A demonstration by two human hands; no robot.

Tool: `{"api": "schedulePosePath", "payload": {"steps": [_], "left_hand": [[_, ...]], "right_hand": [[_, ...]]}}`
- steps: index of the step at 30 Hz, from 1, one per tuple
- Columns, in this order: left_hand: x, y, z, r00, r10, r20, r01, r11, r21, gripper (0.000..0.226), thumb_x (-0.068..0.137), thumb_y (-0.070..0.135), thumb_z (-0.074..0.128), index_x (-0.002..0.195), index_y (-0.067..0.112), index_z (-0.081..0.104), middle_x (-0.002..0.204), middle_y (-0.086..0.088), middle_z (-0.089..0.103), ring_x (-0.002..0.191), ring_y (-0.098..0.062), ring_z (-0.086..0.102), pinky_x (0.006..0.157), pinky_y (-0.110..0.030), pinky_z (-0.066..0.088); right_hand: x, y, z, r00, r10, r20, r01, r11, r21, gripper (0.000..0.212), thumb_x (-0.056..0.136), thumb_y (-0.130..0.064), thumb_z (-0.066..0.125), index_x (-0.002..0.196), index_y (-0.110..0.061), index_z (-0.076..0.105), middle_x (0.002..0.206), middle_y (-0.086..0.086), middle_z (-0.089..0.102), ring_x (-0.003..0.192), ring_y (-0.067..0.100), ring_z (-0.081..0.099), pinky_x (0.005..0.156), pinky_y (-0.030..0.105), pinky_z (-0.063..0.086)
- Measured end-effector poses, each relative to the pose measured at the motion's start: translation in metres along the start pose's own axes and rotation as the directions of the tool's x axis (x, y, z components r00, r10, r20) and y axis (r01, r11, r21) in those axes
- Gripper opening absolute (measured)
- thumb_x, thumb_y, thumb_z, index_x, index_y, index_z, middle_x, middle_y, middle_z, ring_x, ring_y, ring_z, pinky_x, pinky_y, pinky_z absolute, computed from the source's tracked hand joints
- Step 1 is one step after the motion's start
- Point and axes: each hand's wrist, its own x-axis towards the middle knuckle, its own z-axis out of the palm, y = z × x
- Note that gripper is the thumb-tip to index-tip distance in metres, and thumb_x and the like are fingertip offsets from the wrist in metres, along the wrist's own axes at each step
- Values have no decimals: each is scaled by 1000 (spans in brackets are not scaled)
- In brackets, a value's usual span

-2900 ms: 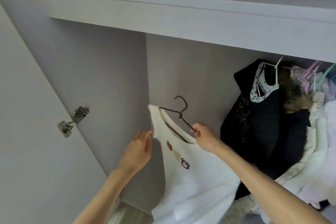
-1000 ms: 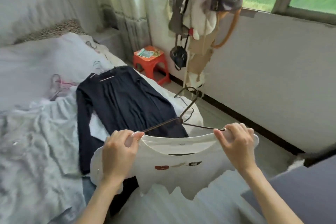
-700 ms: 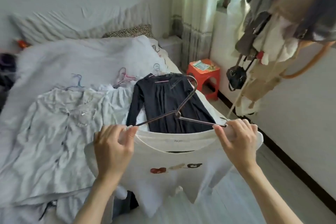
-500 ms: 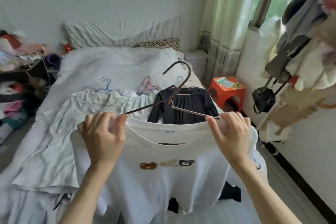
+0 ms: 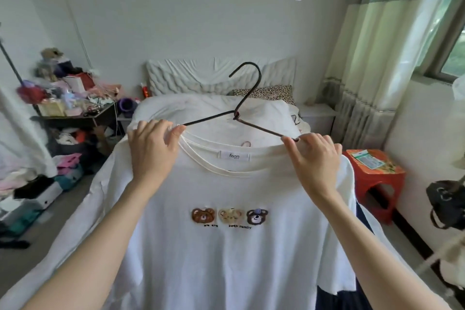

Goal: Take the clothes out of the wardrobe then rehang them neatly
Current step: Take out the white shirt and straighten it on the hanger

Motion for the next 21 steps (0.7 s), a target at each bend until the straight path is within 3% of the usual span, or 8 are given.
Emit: {"api": "schedulePosePath", "payload": {"steps": [3, 5, 9, 12, 14, 18, 21], "left_hand": [[12, -41, 68, 985, 16, 173, -3, 997, -76, 41, 88, 44, 44, 77, 8, 63, 77, -11, 66, 76, -34, 55, 66, -39, 39], [12, -69, 120, 927, -4, 376, 48, 993, -107, 37, 87, 41, 48, 79, 8, 62, 77, -12, 65, 77, -36, 57, 67, -39, 40], [-11, -119, 220, 674, 33, 738, 53, 994, -92, 25, 94, 30, 50, 94, 7, 60, 96, -10, 65, 94, -30, 59, 76, -39, 45], [-25, -137, 283, 508, 21, 861, 26, 999, -40, 22, 95, 35, 47, 98, 15, 56, 106, -1, 61, 103, -25, 57, 74, -33, 41], [-29, -138, 313, 444, 1, 896, 10, 1000, -6, 23, 96, 36, 44, 98, 16, 55, 108, -2, 60, 104, -26, 56, 73, -32, 38], [-30, -145, 400, 460, 46, 887, -140, 990, 21, 27, 99, 36, 37, 102, 14, 53, 111, -4, 62, 102, -27, 59, 66, -31, 36], [-28, -146, 458, 504, 60, 862, -123, 992, 3, 28, 99, 35, 37, 102, 14, 54, 105, -7, 62, 98, -30, 59, 66, -33, 38]], "right_hand": [[15, 19, 70, 989, 71, 129, -65, 997, -46, 44, 80, -53, 56, 69, -11, 60, 73, 3, 65, 77, 27, 53, 71, 30, 21], [16, 40, 120, 941, 159, 298, -134, 986, -100, 40, 83, -50, 60, 68, -13, 58, 74, 5, 63, 79, 27, 53, 70, 32, 25], [0, 90, 205, 685, 350, 639, -317, 933, -172, 43, 84, -44, 61, 63, -8, 52, 64, 9, 57, 70, 30, 53, 60, 36, 34], [-10, 123, 253, 563, 447, 695, -390, 885, -254, 42, 85, -43, 61, 62, -9, 51, 59, 3, 53, 65, 25, 49, 58, 33, 32], [-8, 139, 276, 517, 466, 718, -384, 876, -292, 41, 87, -41, 60, 63, -9, 51, 57, -1, 48, 65, 24, 46, 57, 32, 30], [9, 185, 338, 455, 512, 729, -396, 849, -350, 26, 89, -32, 57, 80, -9, 64, 67, 2, 55, 77, 29, 55, 66, 32, 38], [23, 215, 377, 459, 537, 708, -349, 842, -412, 23, 90, -29, 52, 82, -10, 64, 78, 8, 59, 83, 31, 55, 69, 34, 36]]}}
